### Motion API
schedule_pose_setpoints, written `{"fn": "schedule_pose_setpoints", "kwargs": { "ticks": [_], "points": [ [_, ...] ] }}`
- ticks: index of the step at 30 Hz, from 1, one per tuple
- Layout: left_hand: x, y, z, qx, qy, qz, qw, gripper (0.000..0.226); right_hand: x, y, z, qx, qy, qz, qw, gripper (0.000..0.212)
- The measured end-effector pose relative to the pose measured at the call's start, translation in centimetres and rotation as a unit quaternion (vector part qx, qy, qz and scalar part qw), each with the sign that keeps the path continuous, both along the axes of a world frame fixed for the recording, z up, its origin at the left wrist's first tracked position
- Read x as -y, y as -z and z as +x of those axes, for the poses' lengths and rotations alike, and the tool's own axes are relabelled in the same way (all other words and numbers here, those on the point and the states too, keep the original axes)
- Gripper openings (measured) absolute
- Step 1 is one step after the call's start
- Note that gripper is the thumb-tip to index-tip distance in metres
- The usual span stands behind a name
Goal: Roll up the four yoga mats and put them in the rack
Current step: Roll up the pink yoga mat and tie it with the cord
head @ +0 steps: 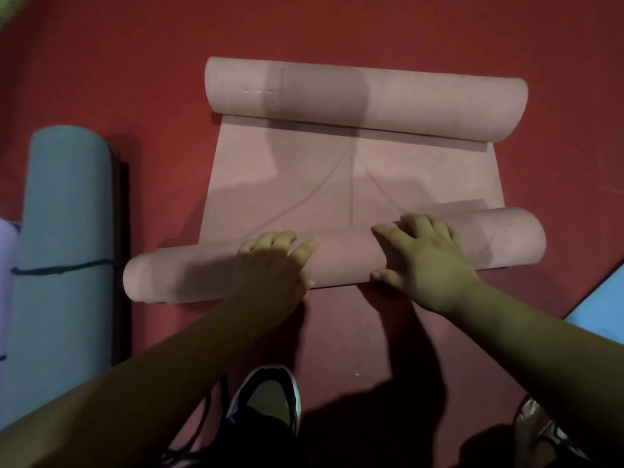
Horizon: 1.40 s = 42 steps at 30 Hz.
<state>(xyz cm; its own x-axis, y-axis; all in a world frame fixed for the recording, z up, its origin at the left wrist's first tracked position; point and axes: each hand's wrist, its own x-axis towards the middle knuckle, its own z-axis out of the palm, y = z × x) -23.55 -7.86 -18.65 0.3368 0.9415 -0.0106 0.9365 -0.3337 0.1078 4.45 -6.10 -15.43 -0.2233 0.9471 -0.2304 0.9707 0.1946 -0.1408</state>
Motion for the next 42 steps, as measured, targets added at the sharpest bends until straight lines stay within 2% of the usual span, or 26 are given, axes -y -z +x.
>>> {"fn": "schedule_pose_setpoints", "kwargs": {
  "ticks": [3, 8, 14, 25, 32, 38, 42],
  "points": [
    [-0.2, -0.1, 0.0, 0.000, -0.001, 0.003, 1.000, 0.080, 0.3, 0.4, 0.3, 0.000, -0.004, 0.010, 1.000, 0.077],
    [0.9, 0.3, -0.4, -0.004, 0.013, 0.057, 0.998, 0.078, -0.7, 0.1, 0.2, -0.005, -0.005, -0.002, 1.000, 0.077],
    [-0.2, -0.4, -0.3, -0.029, -0.015, -0.002, 0.999, 0.082, -0.6, 0.1, 0.1, -0.008, 0.000, 0.013, 1.000, 0.080],
    [0.1, 0.1, -0.6, -0.025, -0.005, 0.019, 0.999, 0.082, -2.0, -0.2, 0.0, -0.012, 0.009, -0.002, 1.000, 0.078],
    [-1.3, -0.8, -0.3, -0.031, -0.025, -0.010, 0.999, 0.078, -0.8, 0.4, -0.1, -0.004, 0.026, 0.043, 0.999, 0.080],
    [0.0, 0.1, -0.6, -0.009, -0.008, 0.053, 0.999, 0.073, -2.1, -0.1, 0.0, -0.006, 0.032, 0.016, 0.999, 0.077],
    [-1.1, -0.4, -0.7, -0.028, -0.001, 0.026, 0.999, 0.077, -2.4, -0.4, -0.2, -0.006, 0.030, 0.009, 1.000, 0.077]
  ]
}}
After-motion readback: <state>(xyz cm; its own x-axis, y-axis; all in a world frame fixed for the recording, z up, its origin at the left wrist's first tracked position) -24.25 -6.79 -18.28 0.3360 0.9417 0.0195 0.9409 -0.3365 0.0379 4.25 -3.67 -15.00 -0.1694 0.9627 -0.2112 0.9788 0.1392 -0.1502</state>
